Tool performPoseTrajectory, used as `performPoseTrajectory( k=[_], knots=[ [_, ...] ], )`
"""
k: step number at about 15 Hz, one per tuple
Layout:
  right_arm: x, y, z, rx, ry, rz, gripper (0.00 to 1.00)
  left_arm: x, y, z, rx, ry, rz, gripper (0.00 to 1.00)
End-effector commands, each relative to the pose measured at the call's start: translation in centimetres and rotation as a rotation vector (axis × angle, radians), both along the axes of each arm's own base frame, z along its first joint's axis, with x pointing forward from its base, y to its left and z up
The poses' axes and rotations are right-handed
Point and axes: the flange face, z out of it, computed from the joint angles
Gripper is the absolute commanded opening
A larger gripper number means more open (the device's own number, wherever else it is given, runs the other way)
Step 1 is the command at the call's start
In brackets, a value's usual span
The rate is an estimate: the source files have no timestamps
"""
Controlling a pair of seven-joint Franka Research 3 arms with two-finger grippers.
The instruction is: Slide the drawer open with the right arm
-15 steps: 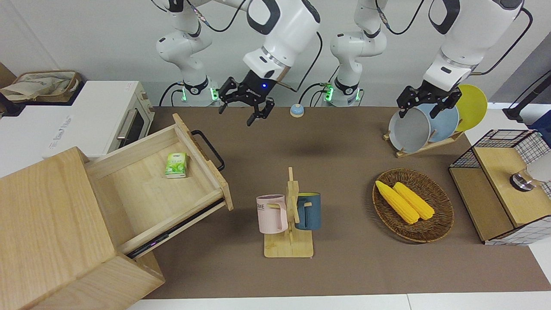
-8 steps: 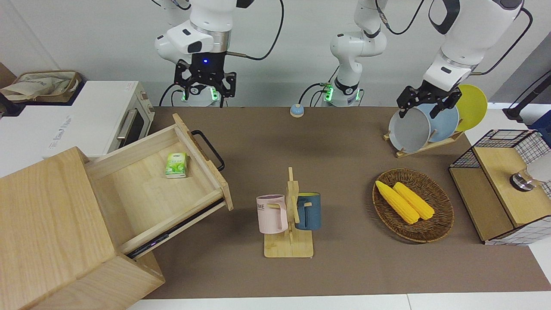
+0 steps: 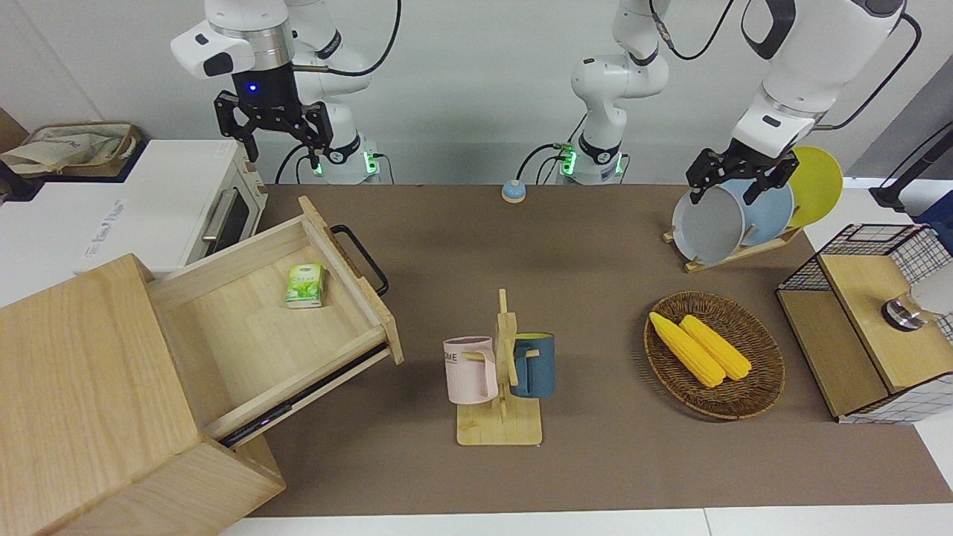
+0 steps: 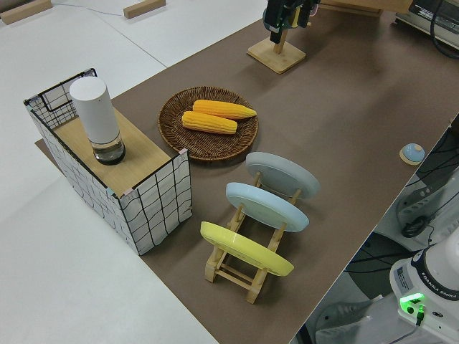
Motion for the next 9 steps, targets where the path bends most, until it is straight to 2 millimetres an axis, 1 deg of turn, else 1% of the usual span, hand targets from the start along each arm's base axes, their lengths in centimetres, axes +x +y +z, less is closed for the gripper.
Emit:
performPoseTrajectory(
  k=[1,2,3,5,8,9],
  knots=[
    [-0.8,-3.4,-2.2,0.056,0.003,0.035,0.985,-0.3,-0.2,0.6,0.019,0.003,0.004,0.99],
    [-0.7,-4.4,-2.7,0.059,0.002,0.051,0.985,-0.3,-0.2,0.5,0.019,0.005,0.004,0.99],
    [-0.6,-4.9,-3.0,0.061,0.004,0.067,0.985,-0.3,-0.2,0.5,0.019,0.005,0.004,0.99],
    [-0.5,-5.0,-3.1,0.075,0.002,0.074,0.985,-0.3,-0.2,0.6,0.019,0.003,0.004,0.99],
    [-0.1,-6.7,-3.5,0.155,0.007,0.063,0.985,-0.3,-0.2,0.6,0.019,0.003,0.004,0.99],
    [-0.1,-6.8,-3.4,0.158,0.008,0.051,0.985,-0.3,-0.2,0.5,0.019,0.005,0.004,0.99]
  ],
)
